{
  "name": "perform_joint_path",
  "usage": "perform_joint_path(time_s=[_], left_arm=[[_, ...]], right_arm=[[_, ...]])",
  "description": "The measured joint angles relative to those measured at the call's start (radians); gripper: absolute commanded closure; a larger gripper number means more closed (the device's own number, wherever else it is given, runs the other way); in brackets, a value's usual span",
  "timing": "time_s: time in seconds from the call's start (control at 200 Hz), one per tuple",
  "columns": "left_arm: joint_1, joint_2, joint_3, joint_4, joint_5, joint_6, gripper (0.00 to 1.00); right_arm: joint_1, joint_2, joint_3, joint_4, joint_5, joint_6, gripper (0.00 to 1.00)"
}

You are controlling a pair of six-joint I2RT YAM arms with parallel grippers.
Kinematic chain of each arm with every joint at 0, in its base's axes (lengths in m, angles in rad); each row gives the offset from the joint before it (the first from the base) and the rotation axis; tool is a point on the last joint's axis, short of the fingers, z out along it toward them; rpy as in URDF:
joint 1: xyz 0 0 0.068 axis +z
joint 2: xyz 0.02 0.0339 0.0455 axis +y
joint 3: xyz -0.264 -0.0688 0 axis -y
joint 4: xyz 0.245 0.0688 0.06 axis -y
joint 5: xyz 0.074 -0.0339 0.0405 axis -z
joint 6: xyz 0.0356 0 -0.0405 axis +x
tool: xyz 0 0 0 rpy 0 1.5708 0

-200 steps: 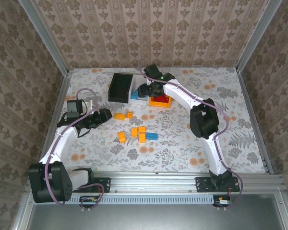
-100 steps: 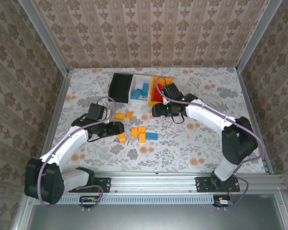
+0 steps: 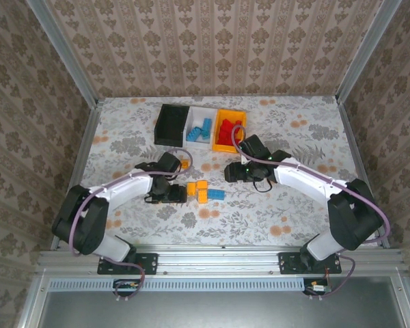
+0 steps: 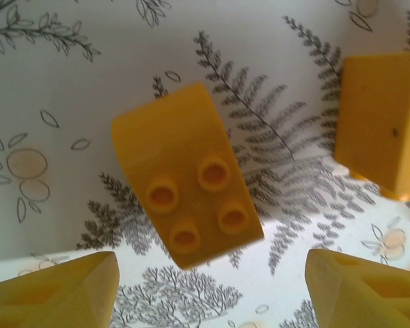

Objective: Sort the legos into containers by color

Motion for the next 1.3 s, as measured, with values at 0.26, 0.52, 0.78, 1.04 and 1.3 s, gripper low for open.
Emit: perform_joint_path(time_s=[0.26,0.52,0.78,1.04,1.3], left_arm=[[0.0,0.07,0.018,0.003,-0.035,-0.004,0.4],[0.01,0.091,0.037,-0.009,-0.058,0.004,0.56],[0.028,0.095,0.053,0.008,-0.057,0.049,0.71],[0.073,0.063,0.053,0.002,-0.04,0.079,0.74],[0.271,-0.024,0.274,-0.08,0.025,0.173,0.72]], right_arm=[[0.0,-0.003,-0.03,0.024,-0.007,0.0,0.29],[0.0,-0.003,-0.031,0.037,-0.015,0.008,0.3],[0.008,-0.003,-0.031,0.044,-0.016,0.023,0.3],[0.013,-0.003,-0.031,0.043,-0.016,0.026,0.3],[0.018,0.0,-0.031,0.045,-0.021,0.033,0.3]])
